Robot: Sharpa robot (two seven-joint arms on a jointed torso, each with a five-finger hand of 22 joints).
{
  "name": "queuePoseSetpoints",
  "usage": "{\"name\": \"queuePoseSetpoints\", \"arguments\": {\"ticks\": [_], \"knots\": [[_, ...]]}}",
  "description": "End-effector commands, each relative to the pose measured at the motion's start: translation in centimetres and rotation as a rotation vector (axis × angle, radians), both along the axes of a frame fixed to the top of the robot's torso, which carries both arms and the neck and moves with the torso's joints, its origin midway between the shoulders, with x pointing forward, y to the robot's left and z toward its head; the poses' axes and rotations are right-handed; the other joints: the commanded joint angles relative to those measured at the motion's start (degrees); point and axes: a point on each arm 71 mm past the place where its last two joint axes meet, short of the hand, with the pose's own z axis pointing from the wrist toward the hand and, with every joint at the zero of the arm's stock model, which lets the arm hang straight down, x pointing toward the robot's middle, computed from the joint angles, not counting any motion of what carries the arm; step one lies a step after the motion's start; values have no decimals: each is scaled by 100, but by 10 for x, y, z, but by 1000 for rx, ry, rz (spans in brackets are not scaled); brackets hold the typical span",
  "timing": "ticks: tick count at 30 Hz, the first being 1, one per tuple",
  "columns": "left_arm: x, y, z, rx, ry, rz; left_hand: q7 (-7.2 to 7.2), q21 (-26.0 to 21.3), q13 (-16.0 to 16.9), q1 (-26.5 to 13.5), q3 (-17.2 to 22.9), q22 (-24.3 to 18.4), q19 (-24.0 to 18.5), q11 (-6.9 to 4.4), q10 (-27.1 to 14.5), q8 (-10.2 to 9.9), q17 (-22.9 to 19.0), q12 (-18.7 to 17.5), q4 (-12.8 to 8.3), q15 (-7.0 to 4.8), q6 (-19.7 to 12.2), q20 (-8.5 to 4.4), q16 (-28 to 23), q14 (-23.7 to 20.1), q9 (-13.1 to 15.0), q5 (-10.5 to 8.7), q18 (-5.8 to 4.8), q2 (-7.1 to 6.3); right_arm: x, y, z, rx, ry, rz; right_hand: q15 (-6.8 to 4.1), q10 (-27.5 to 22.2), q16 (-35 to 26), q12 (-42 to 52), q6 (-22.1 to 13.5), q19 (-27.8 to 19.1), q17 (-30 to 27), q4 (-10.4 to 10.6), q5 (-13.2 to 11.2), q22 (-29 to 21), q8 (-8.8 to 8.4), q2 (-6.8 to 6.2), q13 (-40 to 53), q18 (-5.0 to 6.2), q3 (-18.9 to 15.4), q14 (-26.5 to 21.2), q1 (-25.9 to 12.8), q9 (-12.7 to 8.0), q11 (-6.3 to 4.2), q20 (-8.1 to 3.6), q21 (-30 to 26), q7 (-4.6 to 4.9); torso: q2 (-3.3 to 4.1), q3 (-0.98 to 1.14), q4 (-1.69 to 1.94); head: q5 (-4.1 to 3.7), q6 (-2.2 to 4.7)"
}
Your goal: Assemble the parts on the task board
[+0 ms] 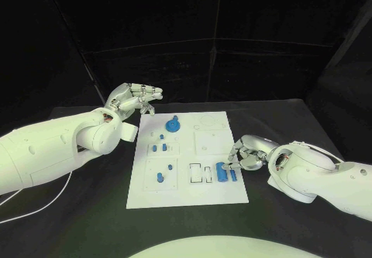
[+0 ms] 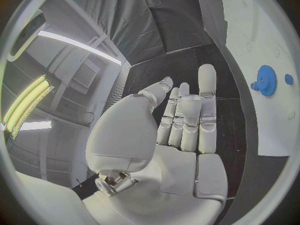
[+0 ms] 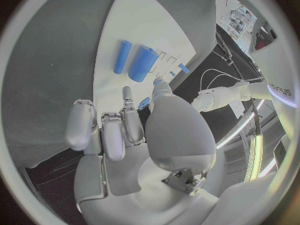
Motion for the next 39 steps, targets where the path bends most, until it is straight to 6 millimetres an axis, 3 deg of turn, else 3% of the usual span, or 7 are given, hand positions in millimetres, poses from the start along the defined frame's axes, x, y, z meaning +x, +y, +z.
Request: {"name": "queuePoseSetpoints", "arguments": {"ticks": [1, 5, 13, 19, 39], "knots": [[0, -1, 2, -10, -13, -3, -1, -36, 10, -6, -19, -8, 47, 3, -35, 17, 6, 34, 11, 18, -23, -10, -7, 12, 0, 5, 79, 49, -1, 7, -5, -47, 18, 23, -1, 46, 42, 40, -17, 30, 614, 24, 0, 6, 49, 18, 19, -118, -3, 431, 2, 15, 10, -5, 40, -16, 3, -1, -9, 13, -15], [0, -1, 2, -10, -12, -5, -1, -36, 10, -6, -19, -8, 47, 3, -35, 17, 6, 34, 11, 18, -23, -10, -7, 12, 0, 5, 79, 49, -2, 13, -9, -62, 31, 39, -4, 46, 45, 40, -5, 27, 623, 24, -22, 6, 79, 30, 23, -117, -15, 432, -1, 35, 5, -5, 41, -22, 7, 4, 7, 18, -28], [0, -1, 1, -10, -9, -5, -1, -36, 10, -6, -19, -8, 47, 3, -35, 17, 6, 34, 11, 18, -23, -10, -7, 12, 0, 5, 79, 49, -4, 21, -15, -80, 52, 50, -15, 56, 57, 49, 40, 29, 654, 20, -42, 25, 147, 76, 47, -119, -27, 436, 6, 84, -12, -11, 51, -44, 7, -6, -7, 47, -62], [0, -1, 1, -9, -7, -6, -1, -36, 10, -6, -19, -8, 47, 3, -35, 17, 6, 34, 11, 18, -23, -10, -7, 12, 0, 5, 79, 49, -3, 24, -19, -95, 61, 56, -23, 45, 53, 34, 67, 31, 644, 20, -34, 34, 178, 116, 33, -120, -31, 433, 9, 113, -23, -15, 57, -57, 3, -2, -2, 70, -81], [0, 0, 1, -9, -4, -8, 0, -38, 11, -1, -23, -9, 50, 4, -41, 24, 2, 47, 14, 16, -25, -11, -6, 12, 0, 5, 79, 54, -5, 42, -30, -128, 43, 72, -33, 31, 61, 9, 59, 31, 672, -20, 12, 54, 199, 152, 22, -123, -38, 435, 129, 158, -32, -23, 65, -65, 2, -3, -4, 93, -84]]}}
